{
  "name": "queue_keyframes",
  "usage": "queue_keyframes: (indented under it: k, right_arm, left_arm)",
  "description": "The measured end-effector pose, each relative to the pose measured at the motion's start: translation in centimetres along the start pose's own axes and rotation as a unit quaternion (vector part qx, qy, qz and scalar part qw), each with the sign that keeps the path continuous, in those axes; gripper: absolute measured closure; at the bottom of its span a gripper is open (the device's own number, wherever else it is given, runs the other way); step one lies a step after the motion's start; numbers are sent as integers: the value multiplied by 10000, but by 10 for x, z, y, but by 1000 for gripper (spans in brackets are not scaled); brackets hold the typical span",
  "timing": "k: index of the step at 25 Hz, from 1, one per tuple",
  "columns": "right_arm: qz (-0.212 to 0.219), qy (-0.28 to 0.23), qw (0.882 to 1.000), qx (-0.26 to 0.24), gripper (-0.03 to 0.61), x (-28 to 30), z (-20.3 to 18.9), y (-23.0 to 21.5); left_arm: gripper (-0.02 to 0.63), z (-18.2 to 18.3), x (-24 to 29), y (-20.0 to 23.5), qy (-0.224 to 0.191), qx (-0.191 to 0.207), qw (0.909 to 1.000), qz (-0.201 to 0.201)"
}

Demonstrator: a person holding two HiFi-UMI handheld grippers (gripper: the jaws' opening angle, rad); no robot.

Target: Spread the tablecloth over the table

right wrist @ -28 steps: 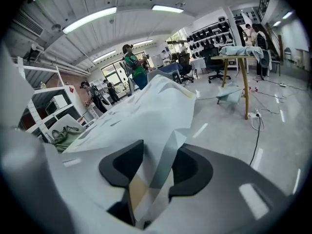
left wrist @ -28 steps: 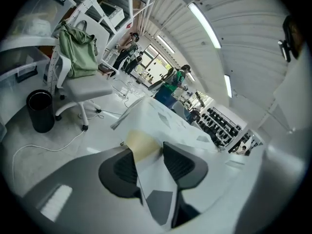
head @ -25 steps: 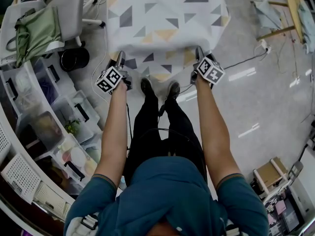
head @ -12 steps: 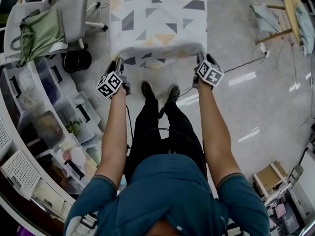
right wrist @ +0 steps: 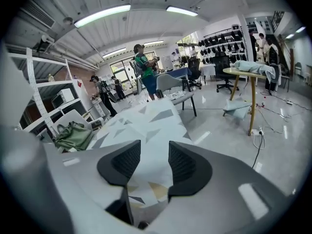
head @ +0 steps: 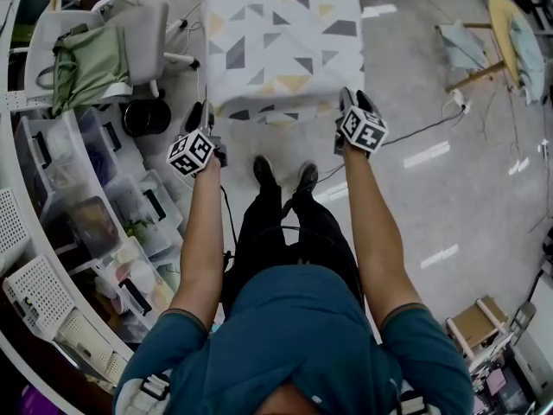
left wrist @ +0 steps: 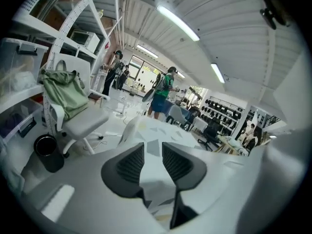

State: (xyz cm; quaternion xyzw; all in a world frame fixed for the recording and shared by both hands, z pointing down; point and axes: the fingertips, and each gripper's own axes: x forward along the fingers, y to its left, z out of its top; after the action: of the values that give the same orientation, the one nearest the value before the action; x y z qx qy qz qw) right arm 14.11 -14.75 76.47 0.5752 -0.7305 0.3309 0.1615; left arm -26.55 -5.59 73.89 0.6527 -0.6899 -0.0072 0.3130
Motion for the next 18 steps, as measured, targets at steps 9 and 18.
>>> queue_keyframes:
  k: [9,18]
  right_arm:
    - [1019,-831,9907,-343,404,-46,85,94]
    - [2037,-1852,9505,-1443,568,-146,183,211]
  left_arm:
    - [615,140,-27,-108,-1214,486,9817,-1385]
    - [615,233,-80,-205,-1612,1959,9345,-2499]
